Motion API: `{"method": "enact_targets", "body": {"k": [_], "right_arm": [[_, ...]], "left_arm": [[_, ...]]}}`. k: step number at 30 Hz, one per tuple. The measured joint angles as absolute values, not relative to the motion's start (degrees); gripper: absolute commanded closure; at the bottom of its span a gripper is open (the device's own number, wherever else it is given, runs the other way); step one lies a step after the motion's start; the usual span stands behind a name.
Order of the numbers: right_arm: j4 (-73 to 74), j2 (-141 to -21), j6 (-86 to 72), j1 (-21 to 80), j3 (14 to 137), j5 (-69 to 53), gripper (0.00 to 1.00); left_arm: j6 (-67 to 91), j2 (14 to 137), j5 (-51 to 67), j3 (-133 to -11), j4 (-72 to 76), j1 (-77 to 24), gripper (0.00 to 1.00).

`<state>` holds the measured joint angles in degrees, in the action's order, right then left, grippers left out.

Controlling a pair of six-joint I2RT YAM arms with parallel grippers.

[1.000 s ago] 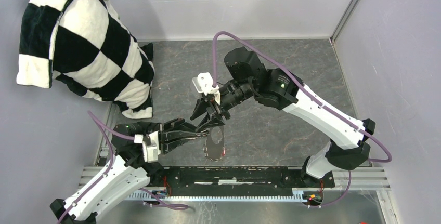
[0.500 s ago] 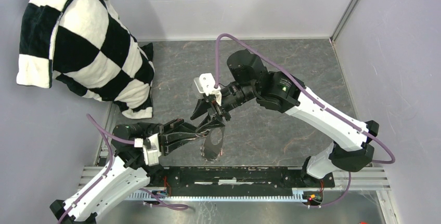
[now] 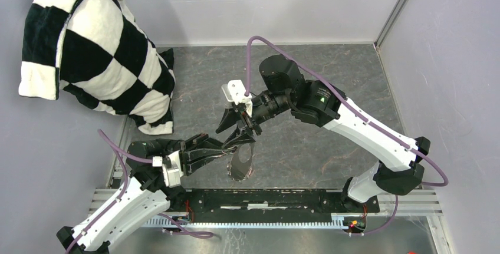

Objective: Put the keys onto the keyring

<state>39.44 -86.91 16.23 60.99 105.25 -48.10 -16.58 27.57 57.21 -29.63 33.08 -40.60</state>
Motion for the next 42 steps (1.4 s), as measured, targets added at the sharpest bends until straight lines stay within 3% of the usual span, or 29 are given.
{"method": "enact_targets", "body": {"k": [14,42], "right_arm": [[36.69,-86.91,15.7,59.81,105.08,-49.91,0.36],[32.8,-86.24,11.16,58.13,102.28,-53.19,0.36]], "left_arm": [[-16.58,27.29,56.38,-29.63,33.3,-40.64,0.98],[-16.16,26.55,55.66,-29.63,32.86,-41.01,0.98]]}}
